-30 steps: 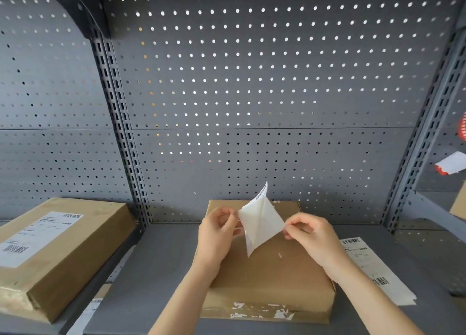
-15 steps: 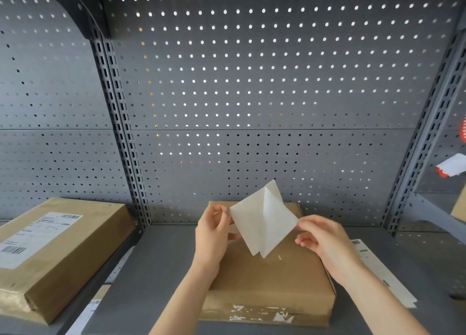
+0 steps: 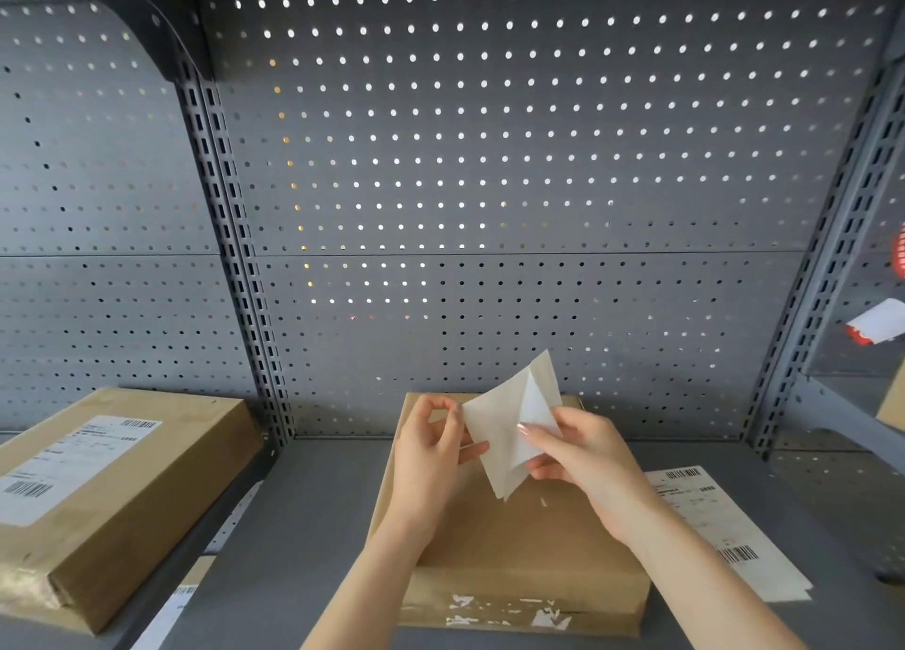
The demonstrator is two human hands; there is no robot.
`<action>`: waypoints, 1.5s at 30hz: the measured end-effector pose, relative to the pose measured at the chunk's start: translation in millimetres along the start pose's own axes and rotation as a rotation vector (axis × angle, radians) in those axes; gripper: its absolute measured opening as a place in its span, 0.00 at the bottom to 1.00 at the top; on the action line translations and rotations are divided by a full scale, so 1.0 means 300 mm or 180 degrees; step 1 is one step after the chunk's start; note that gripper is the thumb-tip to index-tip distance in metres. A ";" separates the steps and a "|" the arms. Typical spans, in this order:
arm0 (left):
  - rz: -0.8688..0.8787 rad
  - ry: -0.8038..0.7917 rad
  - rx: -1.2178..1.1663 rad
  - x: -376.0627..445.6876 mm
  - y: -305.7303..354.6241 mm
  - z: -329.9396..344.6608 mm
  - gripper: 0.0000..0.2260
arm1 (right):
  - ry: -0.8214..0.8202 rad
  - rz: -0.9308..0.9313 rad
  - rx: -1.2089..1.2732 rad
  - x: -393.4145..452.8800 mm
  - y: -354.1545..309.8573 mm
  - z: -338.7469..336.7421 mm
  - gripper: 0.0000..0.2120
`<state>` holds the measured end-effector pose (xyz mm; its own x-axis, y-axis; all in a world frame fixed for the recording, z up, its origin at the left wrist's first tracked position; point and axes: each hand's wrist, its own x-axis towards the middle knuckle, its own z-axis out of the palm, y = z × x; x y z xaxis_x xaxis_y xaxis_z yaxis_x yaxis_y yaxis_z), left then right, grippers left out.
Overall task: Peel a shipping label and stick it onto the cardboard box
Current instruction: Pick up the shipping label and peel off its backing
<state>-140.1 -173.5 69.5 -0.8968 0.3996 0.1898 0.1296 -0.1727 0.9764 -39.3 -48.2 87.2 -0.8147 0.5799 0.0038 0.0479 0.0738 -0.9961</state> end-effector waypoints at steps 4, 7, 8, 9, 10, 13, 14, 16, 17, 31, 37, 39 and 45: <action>-0.0252 0.0004 -0.0468 -0.004 0.016 -0.016 0.08 | 0.0166 -0.0078 -0.0167 0.006 0.012 -0.034 0.04; -0.0381 -0.0077 -0.0830 -0.003 0.022 -0.030 0.11 | 0.0243 -0.0060 -0.0202 0.010 0.022 -0.062 0.04; -0.0423 -0.0099 -0.0923 -0.002 0.025 -0.034 0.11 | 0.0267 -0.0053 -0.0199 0.011 0.025 -0.069 0.03; -0.0441 -0.0118 -0.0973 0.000 0.025 -0.035 0.10 | 0.0286 -0.0047 -0.0193 0.011 0.028 -0.074 0.03; -0.0432 -0.0125 -0.0947 0.000 0.026 -0.035 0.08 | 0.0303 -0.0042 -0.0191 0.012 0.030 -0.079 0.03; -0.0380 -0.0028 -0.0544 -0.004 0.025 -0.030 0.04 | 0.0368 -0.0058 -0.0256 0.015 0.036 -0.092 0.03; -0.0372 0.0024 -0.0433 -0.005 0.025 -0.028 0.04 | 0.0392 -0.0069 -0.0299 0.016 0.039 -0.098 0.03; -0.0335 0.0106 -0.0289 -0.005 0.023 -0.027 0.04 | 0.0437 -0.0097 -0.0366 0.019 0.044 -0.111 0.03; -0.0335 0.0150 -0.0236 -0.003 0.022 -0.029 0.04 | 0.0461 -0.0111 -0.0384 0.020 0.047 -0.119 0.03; -0.0406 0.0499 -0.0115 0.020 -0.003 -0.072 0.04 | 0.0890 -0.0141 -0.0556 0.034 0.070 -0.210 0.06; -0.0401 0.0599 -0.0016 0.029 -0.001 -0.083 0.04 | 0.1090 -0.0134 -0.0606 0.041 0.081 -0.245 0.05; -0.0383 0.0606 -0.0011 0.031 -0.001 -0.085 0.04 | 0.1145 -0.0127 -0.0604 0.042 0.085 -0.252 0.05; -0.0371 0.0641 -0.0050 0.031 0.005 -0.079 0.03 | 0.1276 -0.0147 -0.0438 0.044 0.084 -0.265 0.02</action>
<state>-158.4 -191.4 70.4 -0.9719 0.2302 0.0499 0.0151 -0.1505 0.9885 -2.9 25.8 69.0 -0.5297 0.8411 0.1091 0.1154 0.1989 -0.9732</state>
